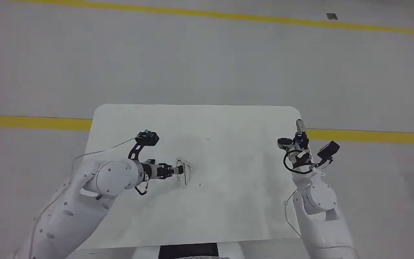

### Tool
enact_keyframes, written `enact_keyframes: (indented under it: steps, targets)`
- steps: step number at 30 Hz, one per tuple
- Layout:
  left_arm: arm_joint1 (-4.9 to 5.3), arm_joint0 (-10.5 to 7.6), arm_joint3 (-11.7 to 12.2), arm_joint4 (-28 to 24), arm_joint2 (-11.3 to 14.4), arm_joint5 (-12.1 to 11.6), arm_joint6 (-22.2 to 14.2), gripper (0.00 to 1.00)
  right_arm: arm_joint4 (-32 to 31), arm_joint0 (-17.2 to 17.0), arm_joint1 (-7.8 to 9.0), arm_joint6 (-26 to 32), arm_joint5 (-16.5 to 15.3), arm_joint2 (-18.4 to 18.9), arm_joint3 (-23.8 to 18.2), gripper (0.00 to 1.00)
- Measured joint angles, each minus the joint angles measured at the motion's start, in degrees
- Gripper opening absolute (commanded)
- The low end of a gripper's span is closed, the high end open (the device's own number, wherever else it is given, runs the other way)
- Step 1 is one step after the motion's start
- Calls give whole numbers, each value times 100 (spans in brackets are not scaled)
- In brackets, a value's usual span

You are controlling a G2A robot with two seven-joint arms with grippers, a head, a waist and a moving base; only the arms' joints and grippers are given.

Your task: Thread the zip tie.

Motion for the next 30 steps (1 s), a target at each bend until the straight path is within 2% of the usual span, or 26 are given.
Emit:
enact_keyframes:
  steps: [4, 6, 11, 30]
  targets:
    - [-92, -231, -60, 709, 263, -2, -456, 100, 0, 0, 0, 0, 0, 0, 0, 100]
    - [-179, -303, -99, 972, 367, -2, -699, 100, 0, 0, 0, 0, 0, 0, 0, 100]
    - [-375, -369, -90, 1544, 492, -2, -1138, 100, 0, 0, 0, 0, 0, 0, 0, 100]
    - [-380, -374, -91, 1575, 513, -25, -1109, 100, 0, 0, 0, 0, 0, 0, 0, 100]
